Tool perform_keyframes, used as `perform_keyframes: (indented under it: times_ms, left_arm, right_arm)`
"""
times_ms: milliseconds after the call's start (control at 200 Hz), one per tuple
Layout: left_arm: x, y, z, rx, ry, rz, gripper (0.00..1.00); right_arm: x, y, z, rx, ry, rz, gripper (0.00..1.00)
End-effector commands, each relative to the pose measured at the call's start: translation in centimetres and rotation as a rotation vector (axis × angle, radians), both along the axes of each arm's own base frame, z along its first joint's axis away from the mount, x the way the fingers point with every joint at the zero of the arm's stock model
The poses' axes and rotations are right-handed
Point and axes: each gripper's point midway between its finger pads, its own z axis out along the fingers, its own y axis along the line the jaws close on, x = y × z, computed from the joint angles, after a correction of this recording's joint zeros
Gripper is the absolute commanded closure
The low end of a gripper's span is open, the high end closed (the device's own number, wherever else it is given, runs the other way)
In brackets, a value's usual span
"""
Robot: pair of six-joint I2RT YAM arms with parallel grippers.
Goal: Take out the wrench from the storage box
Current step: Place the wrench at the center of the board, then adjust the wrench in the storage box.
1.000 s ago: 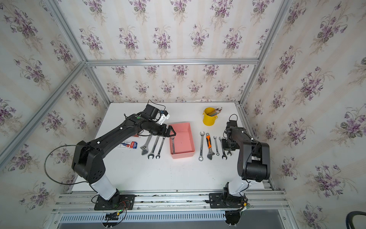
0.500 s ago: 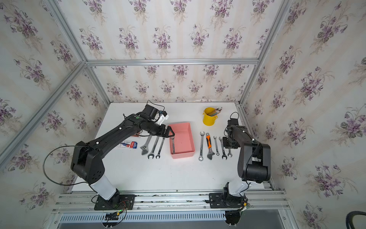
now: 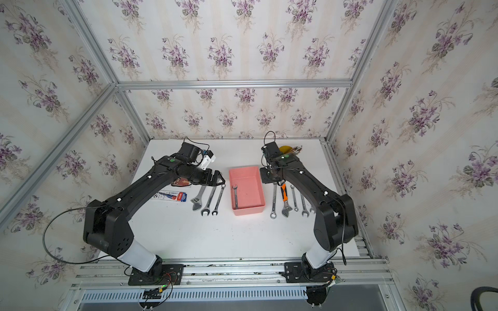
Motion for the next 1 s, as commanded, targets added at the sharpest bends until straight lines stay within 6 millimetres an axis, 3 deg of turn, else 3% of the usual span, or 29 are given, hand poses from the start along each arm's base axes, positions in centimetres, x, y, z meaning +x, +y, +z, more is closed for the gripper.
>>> perform_keyframes:
  times_ms: [0,70,275,634,999]
  left_arm:
    - [-0.5,0.7,0.2,0.001,-0.005,-0.014,0.01]
    - [-0.8,1.2,0.0,0.002,-0.001,-0.007,0.01]
    - [-1.6,2.5,-0.5,0.001,0.007,0.008,0.01]
    - [-2.3,3.9,-1.4,-0.01,0.033,0.03,0.01]
    - [-2.5,4.2,-1.9,-0.004,0.047,0.034,0.01]
  right_arm:
    - [-0.1,3.5,-0.9,0.064,0.036,-0.042,0.66]
    - [-0.3,6.6,-1.7,0.07,0.033,0.001,0.66]
    - [-0.7,11.2,-5.8,0.134,0.07,0.024,0.65]
    - [-1.8,13.2,-9.8,0.164,0.097,0.023,0.64]
    - [-2.1,12.8,-12.8,0.092,0.087,0.035,0.64]
